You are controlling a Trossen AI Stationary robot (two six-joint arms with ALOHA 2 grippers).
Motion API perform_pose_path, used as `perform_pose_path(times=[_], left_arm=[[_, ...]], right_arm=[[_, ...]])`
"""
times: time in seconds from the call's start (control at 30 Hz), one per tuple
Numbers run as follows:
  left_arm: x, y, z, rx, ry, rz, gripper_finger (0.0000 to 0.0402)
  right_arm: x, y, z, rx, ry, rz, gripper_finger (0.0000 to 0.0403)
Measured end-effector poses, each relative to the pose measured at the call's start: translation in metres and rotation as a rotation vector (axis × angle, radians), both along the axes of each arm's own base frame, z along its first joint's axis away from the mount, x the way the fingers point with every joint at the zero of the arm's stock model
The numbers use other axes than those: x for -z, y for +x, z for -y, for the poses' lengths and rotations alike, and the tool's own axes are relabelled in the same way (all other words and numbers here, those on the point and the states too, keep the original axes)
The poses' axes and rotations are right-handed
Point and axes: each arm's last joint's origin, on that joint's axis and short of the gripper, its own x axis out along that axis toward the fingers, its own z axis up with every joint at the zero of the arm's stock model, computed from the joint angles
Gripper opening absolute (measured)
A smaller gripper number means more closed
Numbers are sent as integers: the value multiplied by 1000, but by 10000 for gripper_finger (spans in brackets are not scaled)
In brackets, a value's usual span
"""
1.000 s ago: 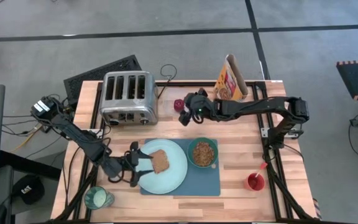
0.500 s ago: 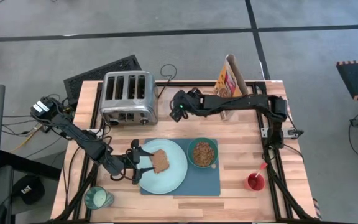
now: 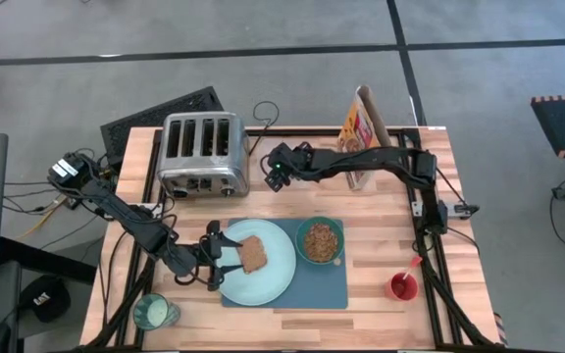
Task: Arrange a breakfast setting
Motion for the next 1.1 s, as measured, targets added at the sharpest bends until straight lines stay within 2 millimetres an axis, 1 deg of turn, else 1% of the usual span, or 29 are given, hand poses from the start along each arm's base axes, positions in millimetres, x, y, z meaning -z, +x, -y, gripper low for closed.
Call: perform_pose_path(times=[0.2, 0.33, 0.6, 0.7, 0.9, 1.03, 1.1], left_arm=[[0, 0, 0, 0, -1, 2, 261], [0, 0, 0, -1, 0, 1, 261], [0, 0, 0, -1, 1, 0, 261], [0, 0, 0, -1, 2, 0, 261], [0, 0, 0, -1, 2, 0, 261], [0, 0, 0, -1, 2, 0, 261], [0, 0, 0, -1, 2, -1, 261]], right_arm=[[11, 2, 7, 31, 6, -1, 326], [16, 4, 7, 33, 11, 1, 326], [16, 3, 8, 32, 18, -4, 325], [16, 4, 6, 29, 16, -6, 317], [16, 5, 1, 17, -2, -18, 283], [17, 6, -5, 7, -39, -36, 278], [13, 5, -8, -5, -51, -44, 277]])
